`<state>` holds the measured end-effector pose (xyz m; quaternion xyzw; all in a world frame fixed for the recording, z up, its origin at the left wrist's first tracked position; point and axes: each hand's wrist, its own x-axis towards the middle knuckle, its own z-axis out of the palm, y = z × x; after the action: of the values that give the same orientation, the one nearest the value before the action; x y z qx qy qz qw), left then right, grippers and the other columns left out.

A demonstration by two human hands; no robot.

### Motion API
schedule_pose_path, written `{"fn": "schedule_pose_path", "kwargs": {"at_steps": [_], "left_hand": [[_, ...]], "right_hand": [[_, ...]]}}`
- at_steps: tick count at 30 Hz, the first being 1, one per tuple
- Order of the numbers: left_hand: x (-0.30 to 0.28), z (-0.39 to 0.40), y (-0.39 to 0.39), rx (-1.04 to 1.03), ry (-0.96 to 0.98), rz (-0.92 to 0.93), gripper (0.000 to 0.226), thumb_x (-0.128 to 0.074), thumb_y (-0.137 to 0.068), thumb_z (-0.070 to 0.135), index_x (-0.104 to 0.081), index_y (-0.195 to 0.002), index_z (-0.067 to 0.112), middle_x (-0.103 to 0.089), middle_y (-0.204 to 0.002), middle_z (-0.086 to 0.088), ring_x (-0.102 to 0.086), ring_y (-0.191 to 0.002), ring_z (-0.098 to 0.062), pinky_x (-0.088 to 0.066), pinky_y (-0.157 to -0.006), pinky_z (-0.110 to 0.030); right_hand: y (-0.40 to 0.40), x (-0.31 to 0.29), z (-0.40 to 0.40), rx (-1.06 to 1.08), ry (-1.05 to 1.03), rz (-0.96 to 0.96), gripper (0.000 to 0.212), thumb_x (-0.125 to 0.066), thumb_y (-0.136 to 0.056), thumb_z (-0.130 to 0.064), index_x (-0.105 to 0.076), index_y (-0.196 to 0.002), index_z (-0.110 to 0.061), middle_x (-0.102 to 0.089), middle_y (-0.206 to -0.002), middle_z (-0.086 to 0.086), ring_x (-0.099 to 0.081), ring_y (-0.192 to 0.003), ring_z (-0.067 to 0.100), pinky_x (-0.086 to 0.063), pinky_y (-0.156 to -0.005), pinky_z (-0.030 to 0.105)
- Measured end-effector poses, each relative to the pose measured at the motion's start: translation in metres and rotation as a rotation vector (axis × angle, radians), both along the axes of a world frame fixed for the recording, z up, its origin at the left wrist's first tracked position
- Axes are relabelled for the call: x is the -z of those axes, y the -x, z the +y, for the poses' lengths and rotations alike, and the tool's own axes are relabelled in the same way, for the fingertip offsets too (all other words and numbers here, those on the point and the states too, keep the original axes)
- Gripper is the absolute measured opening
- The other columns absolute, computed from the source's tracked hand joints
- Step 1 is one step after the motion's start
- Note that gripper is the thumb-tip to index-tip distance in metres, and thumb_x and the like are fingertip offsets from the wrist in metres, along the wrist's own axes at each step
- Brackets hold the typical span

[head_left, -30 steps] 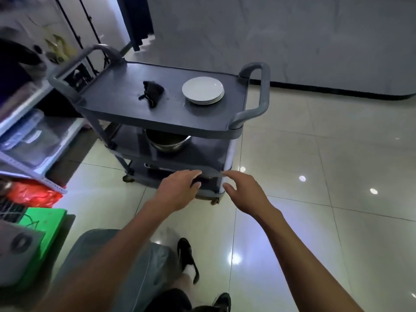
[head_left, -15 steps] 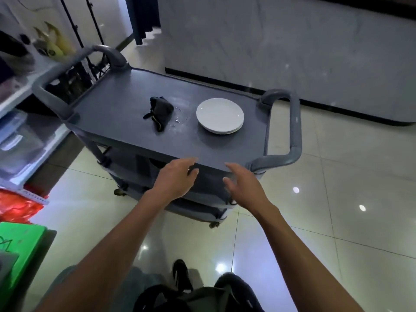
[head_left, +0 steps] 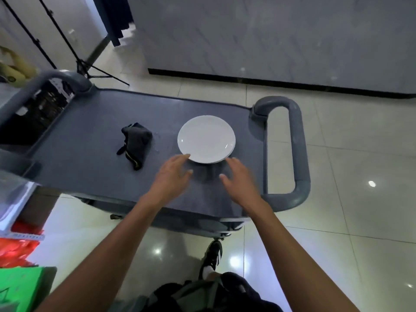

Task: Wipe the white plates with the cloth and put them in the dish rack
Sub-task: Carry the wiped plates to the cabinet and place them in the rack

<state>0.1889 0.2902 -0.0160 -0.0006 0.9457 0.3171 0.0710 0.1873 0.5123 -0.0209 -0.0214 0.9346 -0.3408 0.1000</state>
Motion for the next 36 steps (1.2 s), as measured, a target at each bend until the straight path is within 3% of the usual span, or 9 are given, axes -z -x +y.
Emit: {"fn": "schedule_pose_path", "kwargs": {"at_steps": [4, 8, 13, 22, 28, 36], "left_hand": [[0.012, 0.0, 0.037, -0.065, -0.029, 0.016, 0.058, -0.066, -0.094, 0.023, -0.046, -0.148, 0.016, -0.045, -0.152, -0.006, -0.042, -0.138, -0.025, -0.034, -0.112, -0.038], [0.026, -0.001, 0.068, -0.098, -0.03, -0.046, 0.065, -0.064, -0.094, 0.025, -0.037, -0.153, 0.017, -0.034, -0.159, -0.007, -0.028, -0.147, -0.026, -0.024, -0.12, -0.04], [0.04, -0.005, 0.113, -0.152, -0.133, -0.116, 0.065, -0.062, -0.096, 0.024, -0.033, -0.155, 0.017, -0.03, -0.161, -0.005, -0.027, -0.147, -0.022, -0.018, -0.11, -0.023], [0.061, -0.008, 0.169, -0.144, -0.274, -0.184, 0.06, -0.063, -0.095, 0.021, -0.041, -0.15, 0.02, -0.03, -0.158, -0.003, -0.031, -0.143, -0.019, -0.022, -0.106, -0.022], [0.069, -0.007, 0.183, -0.149, -0.358, -0.164, 0.058, -0.067, -0.09, 0.012, -0.049, -0.143, 0.026, -0.04, -0.146, 0.0, -0.04, -0.128, -0.012, -0.03, -0.104, -0.025], [0.08, -0.007, 0.19, -0.136, -0.4, -0.147, 0.065, -0.07, -0.085, 0.01, -0.05, -0.142, 0.033, -0.04, -0.14, 0.009, -0.04, -0.118, -0.004, -0.034, -0.1, -0.025]], "right_hand": [[0.039, 0.012, 0.004, 0.101, 0.072, -0.026, 0.063, -0.06, -0.096, -0.025, -0.032, -0.153, -0.019, -0.025, -0.162, 0.007, -0.03, -0.145, 0.027, -0.026, -0.117, 0.036], [0.065, 0.02, 0.002, 0.139, 0.102, -0.067, 0.064, -0.059, -0.096, -0.024, -0.03, -0.153, -0.021, -0.022, -0.162, 0.006, -0.03, -0.144, 0.028, -0.028, -0.115, 0.037], [0.095, 0.031, -0.003, 0.208, 0.122, -0.142, 0.067, -0.059, -0.095, -0.025, -0.027, -0.154, -0.024, -0.016, -0.164, 0.005, -0.028, -0.145, 0.028, -0.029, -0.115, 0.039], [0.127, 0.04, -0.021, 0.313, 0.103, -0.197, 0.069, -0.058, -0.096, -0.026, -0.023, -0.156, -0.021, -0.015, -0.164, 0.007, -0.025, -0.147, 0.029, -0.027, -0.12, 0.045], [0.134, 0.044, -0.029, 0.377, 0.141, -0.188, 0.071, -0.061, -0.093, -0.023, -0.025, -0.155, -0.025, -0.024, -0.16, 0.003, -0.028, -0.144, 0.028, -0.031, -0.116, 0.049], [0.137, 0.049, -0.035, 0.49, 0.203, -0.134, 0.075, -0.067, -0.09, -0.02, -0.029, -0.154, -0.028, -0.028, -0.159, -0.002, -0.031, -0.143, 0.021, -0.029, -0.118, 0.043]]}}
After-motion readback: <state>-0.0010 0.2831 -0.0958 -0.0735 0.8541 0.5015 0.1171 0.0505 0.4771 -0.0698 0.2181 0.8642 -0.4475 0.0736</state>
